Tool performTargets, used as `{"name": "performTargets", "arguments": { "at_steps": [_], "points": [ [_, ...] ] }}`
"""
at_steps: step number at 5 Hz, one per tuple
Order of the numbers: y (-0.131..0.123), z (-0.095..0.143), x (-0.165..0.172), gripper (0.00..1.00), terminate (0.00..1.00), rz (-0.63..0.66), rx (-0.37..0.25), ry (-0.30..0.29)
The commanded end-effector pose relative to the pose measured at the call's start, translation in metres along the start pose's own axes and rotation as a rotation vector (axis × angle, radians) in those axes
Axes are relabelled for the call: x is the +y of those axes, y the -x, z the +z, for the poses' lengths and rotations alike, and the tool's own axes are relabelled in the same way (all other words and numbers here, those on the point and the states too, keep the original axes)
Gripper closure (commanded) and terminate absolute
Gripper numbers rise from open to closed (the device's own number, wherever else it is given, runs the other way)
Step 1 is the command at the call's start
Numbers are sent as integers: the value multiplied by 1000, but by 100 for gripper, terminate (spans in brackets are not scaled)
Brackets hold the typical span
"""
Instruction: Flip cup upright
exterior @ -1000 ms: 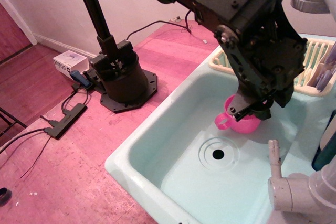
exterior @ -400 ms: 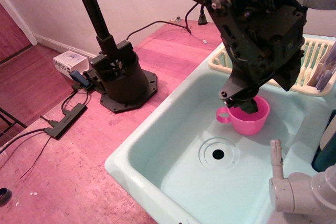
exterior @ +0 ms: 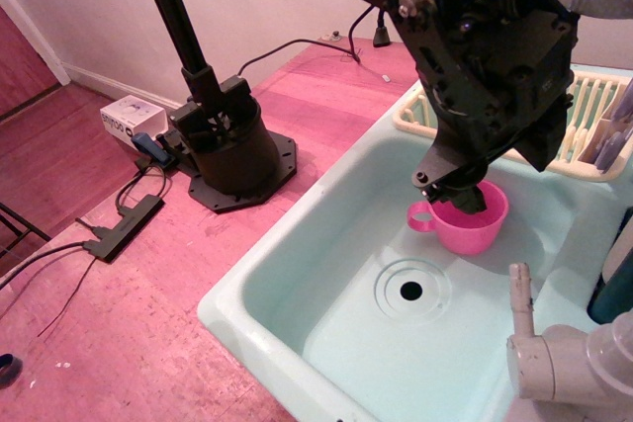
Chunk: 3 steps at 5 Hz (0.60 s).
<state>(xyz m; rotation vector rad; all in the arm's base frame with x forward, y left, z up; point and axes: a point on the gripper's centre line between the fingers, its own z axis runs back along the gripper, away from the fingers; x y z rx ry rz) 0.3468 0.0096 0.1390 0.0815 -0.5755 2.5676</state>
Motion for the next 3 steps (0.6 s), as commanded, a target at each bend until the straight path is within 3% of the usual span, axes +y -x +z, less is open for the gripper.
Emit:
{"name": "performTargets", "arguments": {
  "at_steps": [1, 2, 3],
  "points": [
    [-2, 25, -17, 0, 0, 32, 75, 39],
    [-2, 25, -17, 0, 0, 32, 75, 39],
    [-2, 25, -17, 0, 100, 32, 75, 39]
  ]
}}
